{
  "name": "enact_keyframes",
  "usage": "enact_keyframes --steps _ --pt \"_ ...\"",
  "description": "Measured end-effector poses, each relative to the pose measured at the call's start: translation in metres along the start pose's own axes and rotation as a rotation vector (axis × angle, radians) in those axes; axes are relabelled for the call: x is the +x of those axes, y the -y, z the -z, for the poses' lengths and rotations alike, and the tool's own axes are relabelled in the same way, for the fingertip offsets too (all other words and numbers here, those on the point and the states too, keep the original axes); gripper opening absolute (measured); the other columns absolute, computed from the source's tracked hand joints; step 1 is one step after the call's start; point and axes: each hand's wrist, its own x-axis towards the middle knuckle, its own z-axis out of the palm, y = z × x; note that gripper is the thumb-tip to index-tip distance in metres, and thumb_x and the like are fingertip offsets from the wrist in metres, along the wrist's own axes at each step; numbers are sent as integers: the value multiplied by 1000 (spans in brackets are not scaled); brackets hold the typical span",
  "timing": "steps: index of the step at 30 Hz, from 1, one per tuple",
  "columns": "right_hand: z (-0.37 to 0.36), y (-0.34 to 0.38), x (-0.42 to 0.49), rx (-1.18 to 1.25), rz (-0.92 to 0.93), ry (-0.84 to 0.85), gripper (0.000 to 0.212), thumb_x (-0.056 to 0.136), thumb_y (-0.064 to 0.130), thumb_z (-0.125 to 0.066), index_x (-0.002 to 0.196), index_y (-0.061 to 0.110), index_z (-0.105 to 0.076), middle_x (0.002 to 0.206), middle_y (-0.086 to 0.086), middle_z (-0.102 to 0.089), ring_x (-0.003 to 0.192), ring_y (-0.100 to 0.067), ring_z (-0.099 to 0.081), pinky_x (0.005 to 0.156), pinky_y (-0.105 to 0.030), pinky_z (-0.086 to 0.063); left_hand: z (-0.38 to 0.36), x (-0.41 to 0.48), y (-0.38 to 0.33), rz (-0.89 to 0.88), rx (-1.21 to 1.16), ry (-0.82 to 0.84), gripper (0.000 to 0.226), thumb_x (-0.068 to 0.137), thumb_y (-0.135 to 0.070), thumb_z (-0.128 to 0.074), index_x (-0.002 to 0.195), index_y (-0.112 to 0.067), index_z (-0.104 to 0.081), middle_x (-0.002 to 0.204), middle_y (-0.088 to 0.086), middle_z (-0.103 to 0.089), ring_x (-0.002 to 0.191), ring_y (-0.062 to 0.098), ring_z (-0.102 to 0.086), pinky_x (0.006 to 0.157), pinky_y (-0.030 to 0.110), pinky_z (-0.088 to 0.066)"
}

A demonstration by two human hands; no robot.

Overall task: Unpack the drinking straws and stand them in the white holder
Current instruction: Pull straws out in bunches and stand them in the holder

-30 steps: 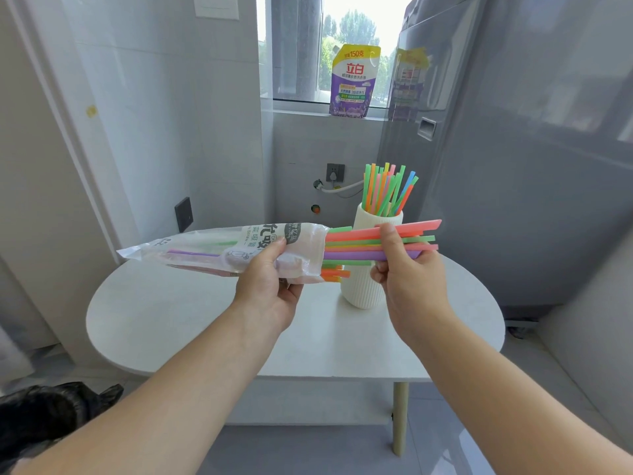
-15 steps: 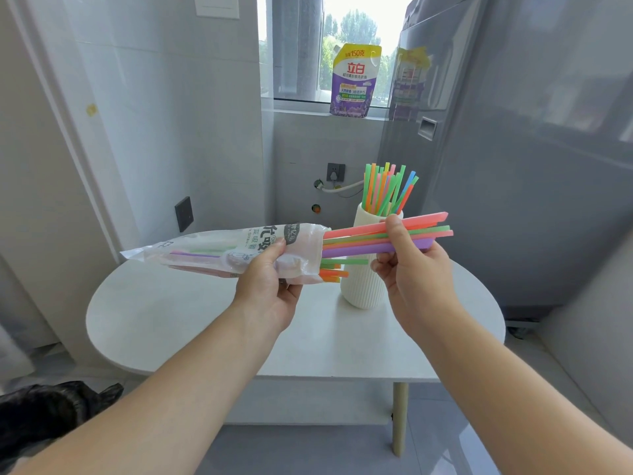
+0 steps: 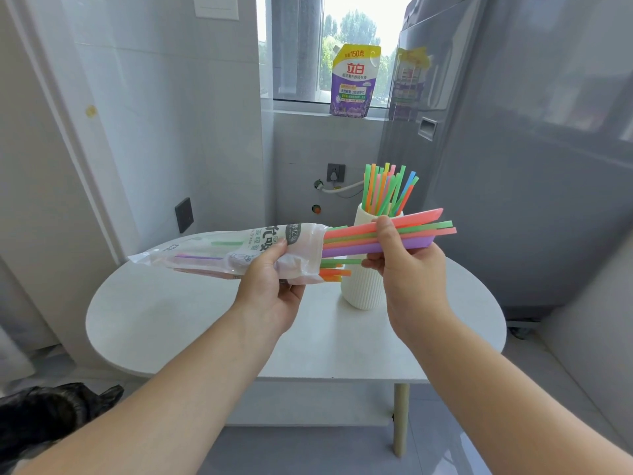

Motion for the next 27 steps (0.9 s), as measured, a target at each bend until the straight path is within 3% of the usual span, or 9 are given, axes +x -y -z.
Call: enact_keyframes --steps 13,18,27 --pt "26 35 25 -23 138 -8 15 93 25 -69 80 18 -70 63 4 -72 58 -16 -70 56 -26 -58 14 10 -17 -20 -35 -41 41 93 -13 -70 132 -11 -60 77 1 -79 65 13 -76 45 21 -54" --pt "31 41 30 -37 118 8 12 93 26 -70 90 15 -67 69 5 -75 67 -18 -75 63 -32 -61 14 11 -18 -28 -33 -64 44 94 -12 -69 136 -11 -58 96 4 -77 72 15 -76 42 20 -52" --pt "54 72 34 -38 170 -22 12 92 25 -72 93 13 -68 75 5 -76 71 -14 -75 60 -25 -59 17 16 -25 -57 -51 -107 42 93 -12 -70 133 -12 -60 97 3 -76 78 16 -76 45 22 -55"
